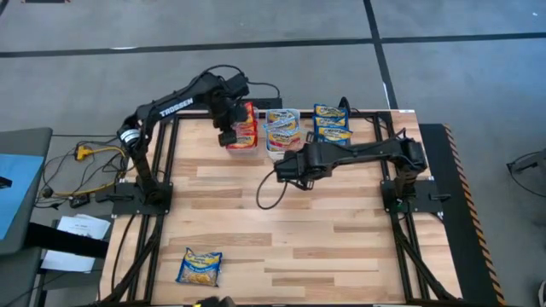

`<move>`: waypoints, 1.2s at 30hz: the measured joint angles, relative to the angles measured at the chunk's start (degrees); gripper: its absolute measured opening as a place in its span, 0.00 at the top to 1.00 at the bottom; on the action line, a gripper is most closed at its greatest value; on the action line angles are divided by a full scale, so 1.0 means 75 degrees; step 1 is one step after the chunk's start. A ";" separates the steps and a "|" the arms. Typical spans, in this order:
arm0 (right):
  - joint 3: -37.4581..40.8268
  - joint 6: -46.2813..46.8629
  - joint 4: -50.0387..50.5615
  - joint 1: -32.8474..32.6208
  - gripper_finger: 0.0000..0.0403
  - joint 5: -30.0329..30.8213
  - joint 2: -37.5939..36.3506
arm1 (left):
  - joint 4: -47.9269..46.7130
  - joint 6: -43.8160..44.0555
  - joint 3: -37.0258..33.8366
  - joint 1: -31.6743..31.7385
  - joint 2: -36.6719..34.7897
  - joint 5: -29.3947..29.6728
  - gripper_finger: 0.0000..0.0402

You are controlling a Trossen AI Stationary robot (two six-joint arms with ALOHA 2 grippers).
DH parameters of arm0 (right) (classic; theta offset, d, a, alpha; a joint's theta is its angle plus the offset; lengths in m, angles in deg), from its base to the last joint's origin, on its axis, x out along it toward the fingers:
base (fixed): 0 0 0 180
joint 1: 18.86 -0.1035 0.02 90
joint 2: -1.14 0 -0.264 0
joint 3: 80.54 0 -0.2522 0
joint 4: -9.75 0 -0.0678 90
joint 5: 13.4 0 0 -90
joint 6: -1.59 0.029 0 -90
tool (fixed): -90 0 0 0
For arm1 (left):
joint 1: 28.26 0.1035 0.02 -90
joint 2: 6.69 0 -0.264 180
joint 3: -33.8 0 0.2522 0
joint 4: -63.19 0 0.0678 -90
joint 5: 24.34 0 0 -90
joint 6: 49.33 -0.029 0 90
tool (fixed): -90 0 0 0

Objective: Sort Maruchan noodles
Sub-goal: Put the blue noodle pack into the black bin

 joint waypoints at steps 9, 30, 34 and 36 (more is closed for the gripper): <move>0.1707 0.0662 0.0135 0.0013 0.54 -0.0224 -0.0262 | -0.0488 0.0616 -0.0785 -0.0336 -0.1525 -0.1963 0.47; 0.2492 0.2117 -0.0003 -0.1069 0.54 -0.2425 -0.0299 | 0.0638 0.5930 -0.4524 -0.1847 -0.6418 -0.2045 0.47; 0.2492 0.2565 -0.0165 -0.1521 0.54 -0.2703 -0.0299 | 0.0652 0.6743 -0.4922 -0.2032 -0.6929 -0.2043 0.47; 0.2492 0.2792 -0.0270 -0.1775 0.54 -0.2873 -0.0299 | 0.0660 0.6934 -0.5105 -0.2116 -0.7089 -0.2176 0.47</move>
